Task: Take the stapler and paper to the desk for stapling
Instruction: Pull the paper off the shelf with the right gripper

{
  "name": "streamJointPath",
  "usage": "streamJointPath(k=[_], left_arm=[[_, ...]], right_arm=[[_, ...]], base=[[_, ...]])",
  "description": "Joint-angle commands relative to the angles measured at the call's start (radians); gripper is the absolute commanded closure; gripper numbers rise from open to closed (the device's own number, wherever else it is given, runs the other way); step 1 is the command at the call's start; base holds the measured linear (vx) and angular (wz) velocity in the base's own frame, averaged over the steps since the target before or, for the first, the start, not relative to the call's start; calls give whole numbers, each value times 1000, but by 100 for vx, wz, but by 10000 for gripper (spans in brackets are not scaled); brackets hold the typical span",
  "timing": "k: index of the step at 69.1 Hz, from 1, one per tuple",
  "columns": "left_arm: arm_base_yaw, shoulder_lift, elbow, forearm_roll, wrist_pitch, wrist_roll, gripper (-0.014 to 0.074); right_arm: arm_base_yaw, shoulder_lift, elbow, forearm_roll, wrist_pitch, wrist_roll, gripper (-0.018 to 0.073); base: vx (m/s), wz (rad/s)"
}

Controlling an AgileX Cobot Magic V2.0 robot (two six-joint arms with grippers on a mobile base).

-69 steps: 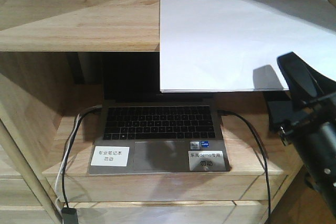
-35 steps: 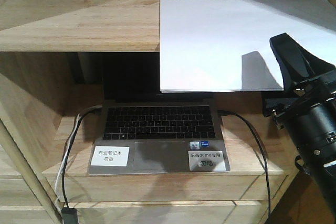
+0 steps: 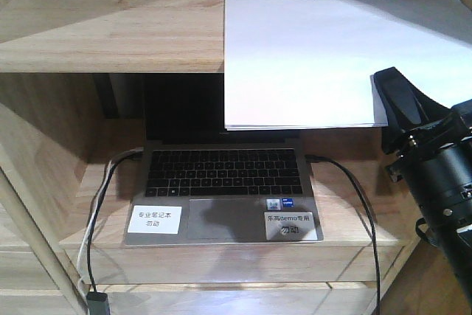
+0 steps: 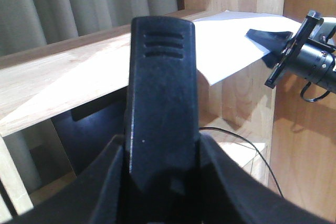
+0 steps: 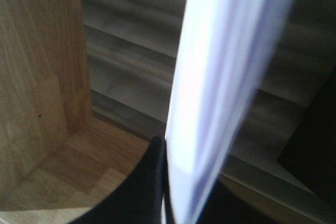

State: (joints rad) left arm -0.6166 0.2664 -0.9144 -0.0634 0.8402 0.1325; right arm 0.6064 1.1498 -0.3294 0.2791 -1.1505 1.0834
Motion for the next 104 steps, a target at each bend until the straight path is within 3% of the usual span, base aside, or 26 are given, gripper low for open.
streamJointPath(k=[1, 43, 66, 76, 104], left_arm=[[-8, 15, -26, -8, -126, 0, 603], [-8, 15, -26, -8, -126, 0, 603], [-8, 15, -26, -8, -126, 0, 603], [-8, 15, -26, -8, -126, 0, 603], [-8, 15, -26, -8, -126, 0, 603]], right_arm=[[-5, -15, -28, -22, -143, -13, 571], [-5, -200, -35, -88, -117, -49, 566], [-5, -344, -196, -240, 54, -184, 566], [-5, -401, -225, -247, 82, -228, 566], [-5, -572, -193, -257, 113, -229, 566]], base=[[0, 0], [0, 0], [0, 0], [0, 0], [0, 0]])
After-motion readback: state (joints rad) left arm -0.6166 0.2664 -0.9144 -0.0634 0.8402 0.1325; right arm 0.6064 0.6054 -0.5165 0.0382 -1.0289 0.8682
